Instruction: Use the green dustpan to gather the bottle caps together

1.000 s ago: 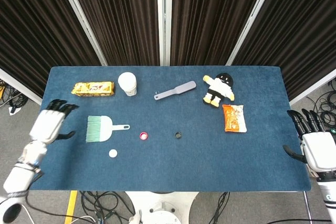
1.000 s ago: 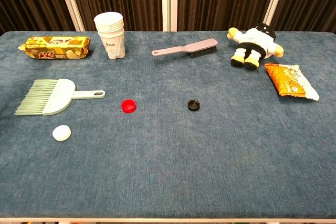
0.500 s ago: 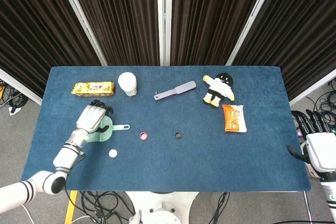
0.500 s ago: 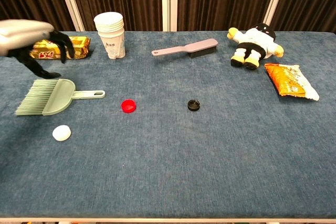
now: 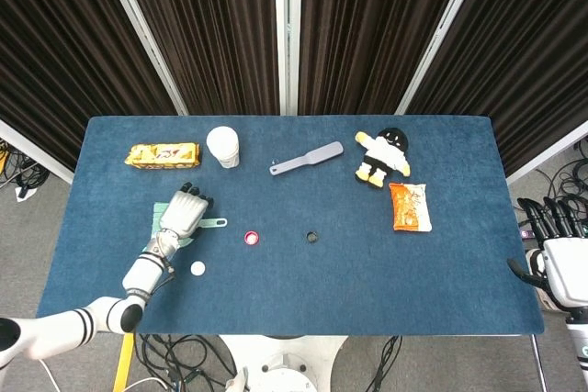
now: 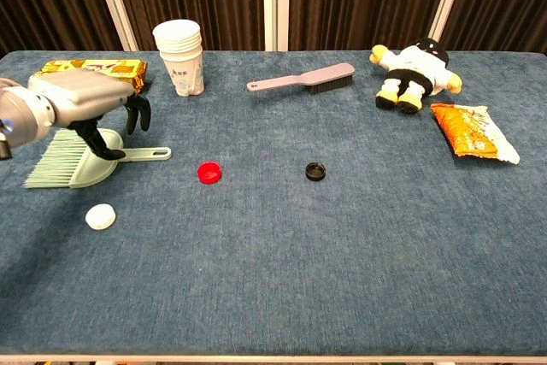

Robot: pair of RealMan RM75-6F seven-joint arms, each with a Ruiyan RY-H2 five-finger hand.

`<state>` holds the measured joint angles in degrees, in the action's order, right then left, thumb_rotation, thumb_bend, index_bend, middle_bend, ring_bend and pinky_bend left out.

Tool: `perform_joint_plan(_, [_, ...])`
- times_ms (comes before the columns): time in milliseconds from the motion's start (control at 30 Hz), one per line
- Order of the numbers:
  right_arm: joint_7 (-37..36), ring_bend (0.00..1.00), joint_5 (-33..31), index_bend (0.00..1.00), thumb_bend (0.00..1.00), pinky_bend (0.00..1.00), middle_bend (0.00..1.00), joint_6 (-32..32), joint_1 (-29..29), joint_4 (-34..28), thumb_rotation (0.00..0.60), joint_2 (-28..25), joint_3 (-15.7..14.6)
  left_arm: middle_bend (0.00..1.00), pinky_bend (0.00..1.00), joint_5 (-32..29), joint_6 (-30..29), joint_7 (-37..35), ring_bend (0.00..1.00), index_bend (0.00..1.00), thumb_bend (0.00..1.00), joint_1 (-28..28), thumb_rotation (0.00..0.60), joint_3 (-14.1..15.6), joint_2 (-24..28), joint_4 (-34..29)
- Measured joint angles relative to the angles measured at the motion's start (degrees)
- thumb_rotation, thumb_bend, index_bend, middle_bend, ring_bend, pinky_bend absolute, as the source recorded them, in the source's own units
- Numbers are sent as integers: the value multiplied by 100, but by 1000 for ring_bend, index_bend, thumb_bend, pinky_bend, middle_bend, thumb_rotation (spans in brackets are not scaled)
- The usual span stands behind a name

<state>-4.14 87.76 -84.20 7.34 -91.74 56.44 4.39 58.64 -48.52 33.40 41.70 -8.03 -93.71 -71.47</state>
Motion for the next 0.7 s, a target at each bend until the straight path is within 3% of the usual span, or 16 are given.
perform_joint_plan(300, [0, 0, -47, 0, 105, 0, 100, 56, -3, 14, 600, 44, -12, 435, 161, -341, -99, 439, 249, 404, 271, 113, 600, 135, -208, 162])
perform_joint_plan(700, [3, 0, -129, 0, 103, 0, 100, 53, -38, 38, 600, 83, 1, 468, 161, -456, -68, 441, 283, 425, 304, 184, 600, 211, -323, 193])
